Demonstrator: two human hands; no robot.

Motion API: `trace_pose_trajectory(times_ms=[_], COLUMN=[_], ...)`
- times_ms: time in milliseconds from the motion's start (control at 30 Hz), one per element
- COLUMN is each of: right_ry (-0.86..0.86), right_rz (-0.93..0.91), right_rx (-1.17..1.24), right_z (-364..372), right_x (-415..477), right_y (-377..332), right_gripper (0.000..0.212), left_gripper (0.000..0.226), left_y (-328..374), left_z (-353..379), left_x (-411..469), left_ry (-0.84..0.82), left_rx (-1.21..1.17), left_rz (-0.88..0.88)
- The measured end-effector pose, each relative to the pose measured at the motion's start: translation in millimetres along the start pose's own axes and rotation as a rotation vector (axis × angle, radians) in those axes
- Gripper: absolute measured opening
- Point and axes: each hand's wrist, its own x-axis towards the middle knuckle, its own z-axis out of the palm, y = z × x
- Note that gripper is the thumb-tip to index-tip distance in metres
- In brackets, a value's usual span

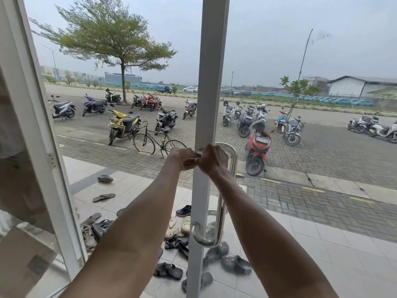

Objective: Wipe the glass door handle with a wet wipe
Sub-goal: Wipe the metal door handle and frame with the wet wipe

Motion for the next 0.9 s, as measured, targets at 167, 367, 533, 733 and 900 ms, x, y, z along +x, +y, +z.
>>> trace_pose_trajectory(times_ms=[167, 367, 533, 733, 900], right_ry=[0.019, 0.048, 0.051, 0.047, 0.069], right_rz=[0.017, 0.052, 0.075, 0.068, 0.058], right_rx=[0.003, 0.025, 0.033, 0.038, 0.019], right_z=[-8.3, 4.4, 11.5, 14.3, 9.2], right_x=[-4.1, 0.9, 5.7, 1.6, -2.1], right_y=[16.2, 7.1, -4.8, -4.3, 1.2], right_gripper=[0.018, 0.025, 0.024, 0.021, 0.023], left_gripper=[0.011, 0.012, 0.036, 0.036, 0.032], left_y=[-0.1, 6.7, 10.3, 10.0, 8.4], left_z=[-10.5, -6.8, 3.3, 12.9, 4.5], left_x=[-1.6, 10.6, 28.4, 31.0, 21.8], left_ry=[-0.146, -0.062, 0.181, 0.281, 0.133], left_rx=[0.007, 0.027, 0.133, 0.317, 0.177], left_rz=[-0.084, -0.079, 0.044, 0.109, 0.020])
